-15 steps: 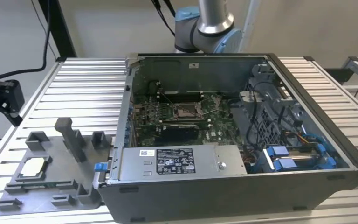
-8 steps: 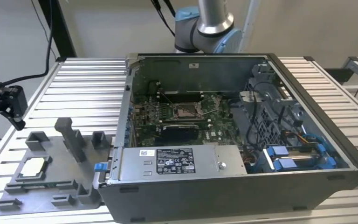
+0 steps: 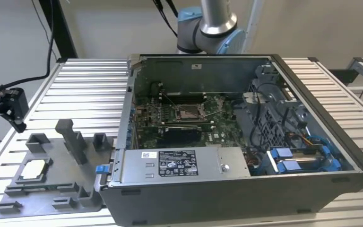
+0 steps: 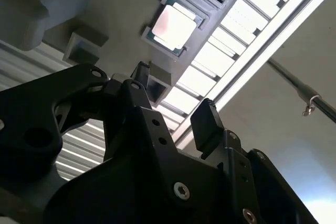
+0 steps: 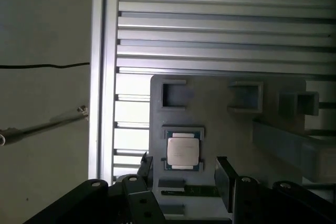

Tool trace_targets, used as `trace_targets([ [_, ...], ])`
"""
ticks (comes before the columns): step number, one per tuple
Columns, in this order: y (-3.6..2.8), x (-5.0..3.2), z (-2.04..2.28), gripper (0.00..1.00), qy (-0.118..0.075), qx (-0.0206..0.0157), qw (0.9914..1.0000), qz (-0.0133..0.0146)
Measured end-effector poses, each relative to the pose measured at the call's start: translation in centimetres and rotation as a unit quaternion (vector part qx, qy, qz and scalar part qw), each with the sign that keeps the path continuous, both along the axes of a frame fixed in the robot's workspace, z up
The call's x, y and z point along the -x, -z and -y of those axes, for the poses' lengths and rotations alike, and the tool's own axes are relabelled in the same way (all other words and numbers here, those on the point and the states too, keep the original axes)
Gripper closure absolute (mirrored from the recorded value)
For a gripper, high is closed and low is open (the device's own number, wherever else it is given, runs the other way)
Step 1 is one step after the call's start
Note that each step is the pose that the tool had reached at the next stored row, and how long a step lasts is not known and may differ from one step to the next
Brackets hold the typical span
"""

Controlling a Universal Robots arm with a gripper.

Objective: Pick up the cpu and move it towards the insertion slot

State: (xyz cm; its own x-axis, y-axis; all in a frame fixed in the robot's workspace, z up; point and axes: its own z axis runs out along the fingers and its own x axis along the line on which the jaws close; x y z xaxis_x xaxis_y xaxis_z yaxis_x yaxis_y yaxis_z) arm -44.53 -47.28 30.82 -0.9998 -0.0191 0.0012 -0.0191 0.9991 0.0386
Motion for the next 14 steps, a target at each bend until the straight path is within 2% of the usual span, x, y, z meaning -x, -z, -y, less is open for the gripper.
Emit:
trace_targets([
  [8,1.08,0.01,0.00,0.00,0.000,0.0001,1.00000,-0.0002],
  [14,2.16,0.00,0.00,0.00,0.000,0.0001,1.00000,-0.0002],
])
